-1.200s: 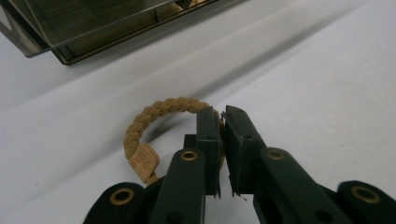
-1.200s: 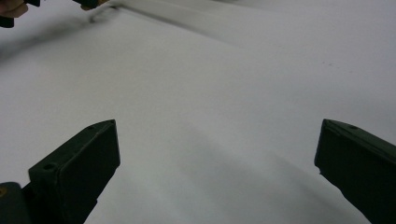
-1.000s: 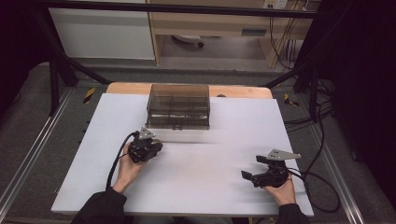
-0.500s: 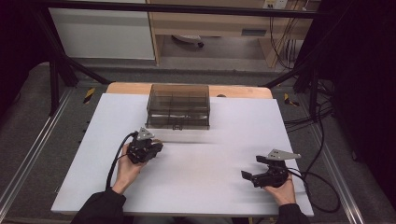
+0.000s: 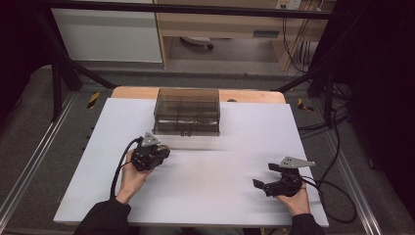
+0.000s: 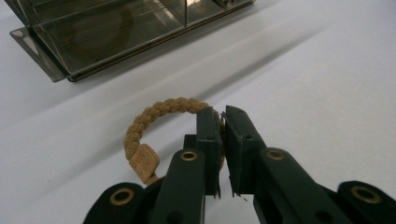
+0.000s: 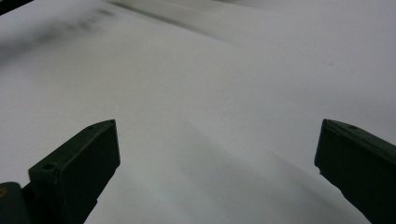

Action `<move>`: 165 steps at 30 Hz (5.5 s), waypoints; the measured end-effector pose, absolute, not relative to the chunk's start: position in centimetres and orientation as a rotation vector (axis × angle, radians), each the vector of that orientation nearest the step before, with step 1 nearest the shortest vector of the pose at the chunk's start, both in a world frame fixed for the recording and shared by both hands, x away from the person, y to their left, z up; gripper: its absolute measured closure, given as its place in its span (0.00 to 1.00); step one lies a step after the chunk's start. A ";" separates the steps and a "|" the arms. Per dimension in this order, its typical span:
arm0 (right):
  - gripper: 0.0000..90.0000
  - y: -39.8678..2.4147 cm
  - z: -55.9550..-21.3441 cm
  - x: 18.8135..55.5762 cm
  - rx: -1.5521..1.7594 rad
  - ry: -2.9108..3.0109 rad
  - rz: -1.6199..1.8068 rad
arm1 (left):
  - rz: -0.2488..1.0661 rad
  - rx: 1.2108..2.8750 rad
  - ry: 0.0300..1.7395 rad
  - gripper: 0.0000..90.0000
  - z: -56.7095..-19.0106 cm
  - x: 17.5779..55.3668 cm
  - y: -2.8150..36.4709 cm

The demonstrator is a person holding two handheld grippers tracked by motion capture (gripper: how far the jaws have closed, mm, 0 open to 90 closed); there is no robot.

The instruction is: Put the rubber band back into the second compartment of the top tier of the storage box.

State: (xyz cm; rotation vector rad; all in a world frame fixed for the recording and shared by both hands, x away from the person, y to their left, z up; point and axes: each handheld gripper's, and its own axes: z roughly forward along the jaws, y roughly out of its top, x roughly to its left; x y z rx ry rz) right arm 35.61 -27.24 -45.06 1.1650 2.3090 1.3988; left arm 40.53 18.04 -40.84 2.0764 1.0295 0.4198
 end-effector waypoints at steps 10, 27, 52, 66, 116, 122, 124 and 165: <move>0.01 -27.2 -45.1 35.6 1.165 2.309 1.397 | 0.427 2.061 1.016 0.93 -39.8 40.2 17.9; 0.01 -27.2 -45.1 35.6 1.166 2.309 1.394 | 0.442 2.050 0.988 0.93 -38.2 39.9 17.6; 0.01 -27.3 -45.1 35.6 1.162 2.309 1.388 | 0.456 2.004 0.972 0.93 -35.7 40.4 17.4; 0.01 -27.3 -45.1 35.6 1.161 2.310 1.387 | 0.467 2.009 0.966 0.93 -34.6 41.2 16.5; 0.01 -27.3 -45.1 35.6 1.159 2.309 1.389 | 0.495 2.051 0.972 0.93 -32.8 46.0 11.3; 0.01 -27.3 -45.1 35.6 1.159 2.311 1.387 | 0.490 2.060 0.981 0.93 -33.4 46.6 11.0; 0.01 -27.3 -45.1 35.6 1.160 2.311 1.388 | 0.491 2.062 0.986 0.93 -33.5 46.9 10.9; 0.01 -27.3 -45.0 35.6 1.158 2.310 1.390 | 0.442 2.097 1.032 0.92 -36.8 49.2 10.1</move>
